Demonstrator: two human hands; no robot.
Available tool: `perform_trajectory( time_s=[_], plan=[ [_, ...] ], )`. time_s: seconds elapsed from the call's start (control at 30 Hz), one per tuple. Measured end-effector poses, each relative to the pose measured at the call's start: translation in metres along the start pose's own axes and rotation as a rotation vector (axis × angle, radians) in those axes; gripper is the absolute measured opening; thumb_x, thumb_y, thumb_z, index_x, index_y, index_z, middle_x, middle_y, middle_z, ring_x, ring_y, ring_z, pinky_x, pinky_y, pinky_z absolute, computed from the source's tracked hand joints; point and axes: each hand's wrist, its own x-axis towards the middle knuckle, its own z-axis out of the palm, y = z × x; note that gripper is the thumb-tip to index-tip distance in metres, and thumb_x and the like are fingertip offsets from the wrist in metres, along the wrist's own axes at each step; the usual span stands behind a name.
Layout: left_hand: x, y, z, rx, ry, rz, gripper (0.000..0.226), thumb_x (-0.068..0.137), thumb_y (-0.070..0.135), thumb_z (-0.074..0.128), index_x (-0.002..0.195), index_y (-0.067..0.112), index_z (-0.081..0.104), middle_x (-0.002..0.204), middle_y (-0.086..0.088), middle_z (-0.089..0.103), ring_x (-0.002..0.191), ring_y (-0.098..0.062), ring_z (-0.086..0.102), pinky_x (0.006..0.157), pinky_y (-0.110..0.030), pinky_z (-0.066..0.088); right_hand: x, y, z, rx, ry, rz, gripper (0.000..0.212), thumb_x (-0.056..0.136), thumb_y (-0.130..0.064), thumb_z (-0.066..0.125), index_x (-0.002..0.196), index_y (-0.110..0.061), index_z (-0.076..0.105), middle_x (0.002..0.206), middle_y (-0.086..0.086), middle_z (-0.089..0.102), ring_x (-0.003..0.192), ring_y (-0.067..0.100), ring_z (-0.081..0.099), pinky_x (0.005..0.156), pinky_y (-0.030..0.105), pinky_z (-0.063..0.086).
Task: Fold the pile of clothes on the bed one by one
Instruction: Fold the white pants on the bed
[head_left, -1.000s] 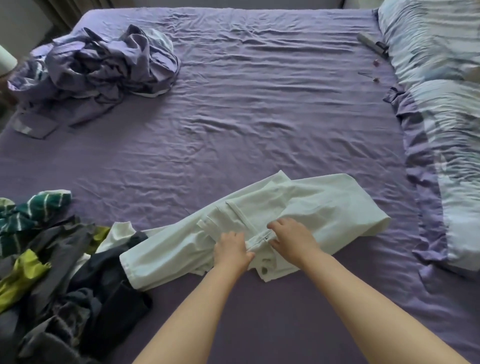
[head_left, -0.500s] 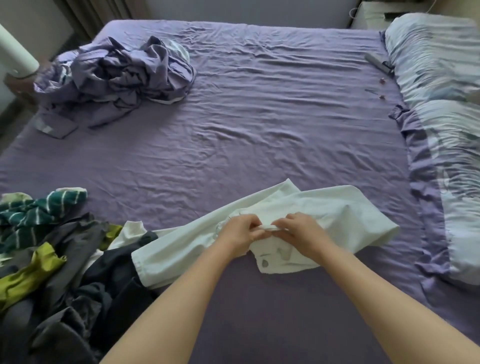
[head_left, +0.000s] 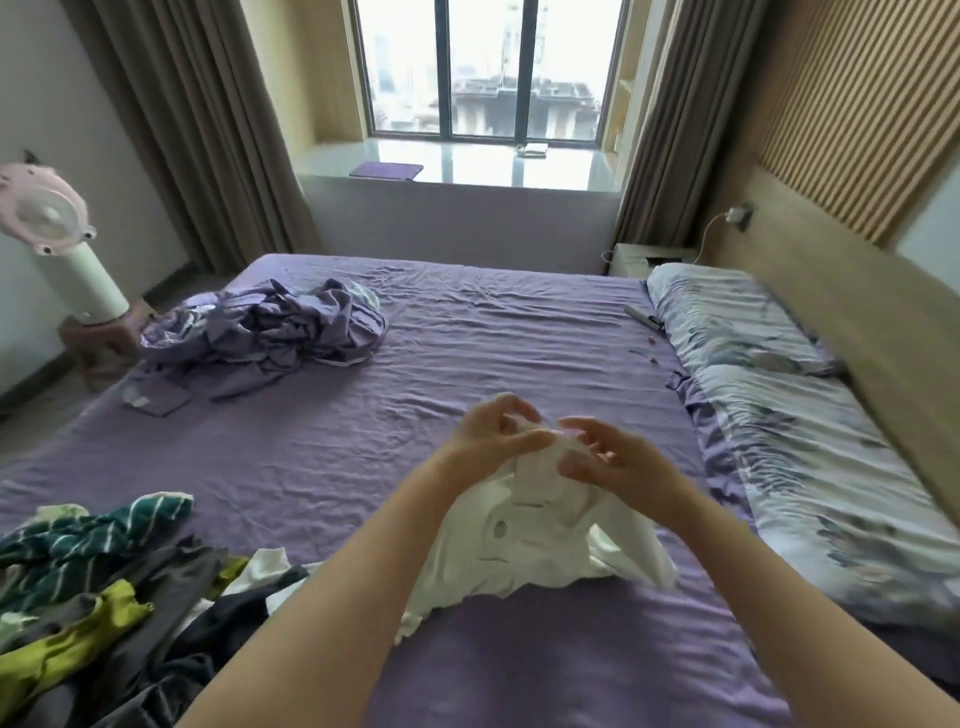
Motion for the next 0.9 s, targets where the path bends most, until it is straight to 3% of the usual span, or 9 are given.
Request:
perform_trajectory(
  time_s=[0.1,0.2,0.3,0.4,0.5,0.63,0.73,0.77,0.9],
  plan=[
    [-0.016,0.052,-0.002,-0.044,0.004,0.078,0.027,0.080,0.016,0.075,0.100,0.015,0.057,0.046,0.014,0.045,0.042,0.003,0.039,0.045,-0.012,0.033,-0.017,-0.041,-0.010,-0.140,0.035,-0.104,0.035,0.079,-0.027,0.074,0.101,-0.046,0.055,0.084,-0.018,0.062,0.071,-0.007,0.055,0.064,0.008,0.041],
    [-0.036,0.083,-0.012,-0.067,-0.038,0.094,0.033,0.080,0.016,0.075,0.108,0.015,0.057,0.061,0.013,0.056,0.051,0.003,0.051,0.052,-0.012,0.041,-0.033,-0.068,-0.023,-0.133,0.171,-0.186,0.020,0.083,-0.026,0.070,0.082,-0.042,0.058,0.072,-0.018,0.061,0.066,-0.008,0.054,0.060,0.008,0.039],
    [-0.060,0.094,-0.032,0.072,-0.104,0.038,0.016,0.079,0.019,0.076,0.083,0.024,0.061,0.067,0.014,0.055,0.056,0.005,0.051,0.057,-0.012,0.041,-0.046,-0.090,-0.040,-0.021,0.287,-0.185,0.019,0.085,-0.025,0.067,0.068,-0.024,0.060,0.056,-0.014,0.051,0.053,-0.003,0.045,0.051,0.013,0.035],
    [-0.089,0.096,-0.051,0.199,-0.160,0.009,0.022,0.084,0.022,0.071,0.068,0.020,0.056,0.066,0.008,0.048,0.057,0.001,0.044,0.056,-0.015,0.034,-0.059,-0.112,-0.061,0.031,0.404,-0.189,0.031,0.087,-0.029,0.065,0.063,-0.011,0.054,0.056,-0.011,0.044,0.052,0.002,0.037,0.051,0.018,0.031],
    [-0.113,0.099,-0.063,0.024,-0.171,0.011,0.014,0.087,0.012,0.066,0.094,0.000,0.064,0.084,-0.008,0.056,0.077,-0.012,0.051,0.070,-0.021,0.039,-0.071,-0.130,-0.074,0.066,0.486,-0.223,0.036,0.088,-0.029,0.062,0.058,-0.012,0.051,0.056,-0.008,0.041,0.048,0.001,0.033,0.045,0.014,0.028],
    [-0.131,0.101,-0.064,-0.085,-0.250,-0.045,0.029,0.089,-0.001,0.059,0.118,0.004,0.057,0.103,-0.009,0.062,0.084,-0.013,0.061,0.072,-0.018,0.051,-0.089,-0.136,-0.084,0.130,0.572,-0.199,0.038,0.089,-0.036,0.060,0.062,-0.010,0.059,0.059,-0.003,0.051,0.049,-0.001,0.040,0.048,0.014,0.034],
    [-0.135,0.095,-0.055,0.017,-0.154,-0.081,0.008,0.095,0.004,0.051,0.093,0.010,0.055,0.084,-0.007,0.057,0.062,-0.003,0.057,0.061,-0.017,0.047,-0.103,-0.128,-0.091,0.195,0.620,-0.146,0.042,0.089,-0.039,0.060,0.077,0.000,0.063,0.071,0.008,0.059,0.063,0.011,0.048,0.062,0.028,0.040],
    [-0.132,0.090,-0.053,0.132,-0.076,-0.057,0.012,0.097,0.008,0.049,0.086,0.011,0.053,0.080,-0.006,0.052,0.060,-0.004,0.052,0.060,-0.020,0.043,-0.109,-0.125,-0.093,0.205,0.629,-0.139,0.042,0.089,-0.038,0.060,0.077,0.001,0.063,0.072,0.009,0.059,0.065,0.014,0.048,0.063,0.030,0.040],
    [-0.124,0.087,-0.043,0.431,0.020,0.033,0.026,0.099,0.022,0.048,0.073,0.021,0.047,0.081,-0.008,0.051,0.076,-0.016,0.045,0.067,-0.029,0.033,-0.138,-0.112,-0.098,0.029,0.598,-0.118,0.037,0.091,-0.033,0.058,0.069,-0.002,0.060,0.063,0.004,0.054,0.062,0.015,0.044,0.055,0.030,0.036]
  ],
)
